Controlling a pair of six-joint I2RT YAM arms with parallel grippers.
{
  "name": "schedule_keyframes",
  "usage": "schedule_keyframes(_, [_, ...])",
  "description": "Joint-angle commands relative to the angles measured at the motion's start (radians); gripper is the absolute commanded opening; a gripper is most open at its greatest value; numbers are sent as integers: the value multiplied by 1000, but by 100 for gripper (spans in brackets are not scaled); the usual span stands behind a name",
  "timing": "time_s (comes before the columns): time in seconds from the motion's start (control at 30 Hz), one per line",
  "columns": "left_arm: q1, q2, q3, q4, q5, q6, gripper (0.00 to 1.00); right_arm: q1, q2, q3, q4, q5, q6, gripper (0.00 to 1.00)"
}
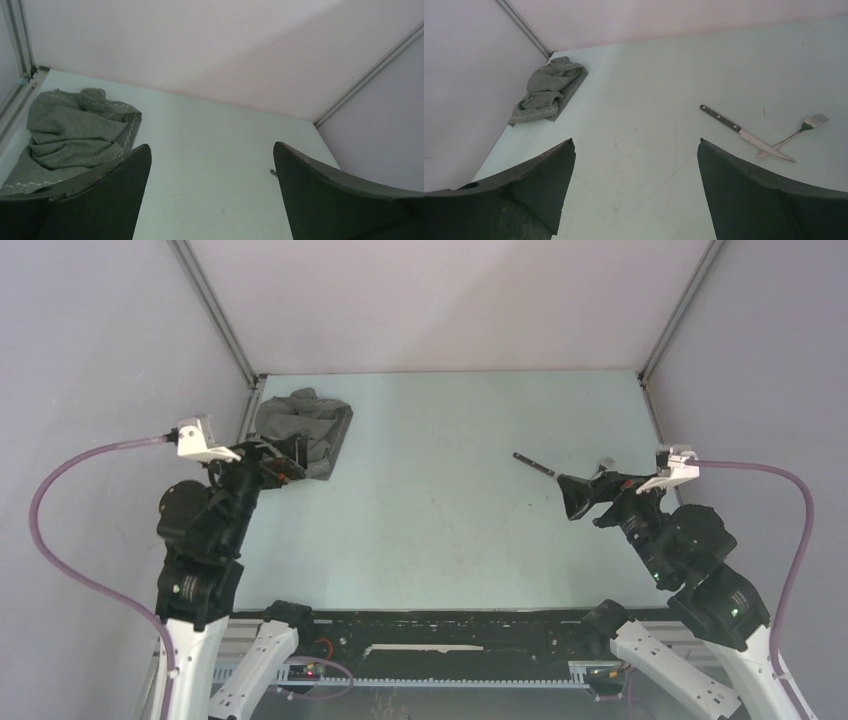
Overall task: Fold the napkin into a case and place the utensils inside
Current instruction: Pick up the crumpled napkin from the corner of the board.
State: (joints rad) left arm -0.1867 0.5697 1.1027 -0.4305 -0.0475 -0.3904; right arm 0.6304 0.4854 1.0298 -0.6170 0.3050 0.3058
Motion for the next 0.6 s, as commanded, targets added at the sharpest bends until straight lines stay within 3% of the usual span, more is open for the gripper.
schedule_keyframes(0.0, [-12,115,38,-116,-103,-56,100,13,18,-11,29,35,70,100])
schedule_keyframes(0.1, [-138,256,118,-311,-525,-130,100,16,45,-15,27,37,97,100])
schedule_keyframes(0.17, [-169,336,140,-384,-662,-215,100,17,67,-15,27,37,115,99])
schedule_keyframes(0.3, [-159,425,81,-263,-595,-274,100,19,108,-16,24,44,138,100])
schedule_keyframes(0.43, [-14,559,26,-126,-410,-435,100,21,123,-17,18,51,163,100])
schedule_keyframes(0.57, [25,743,49,57,-451,-571,100,22,114,-37,48,47,170,100])
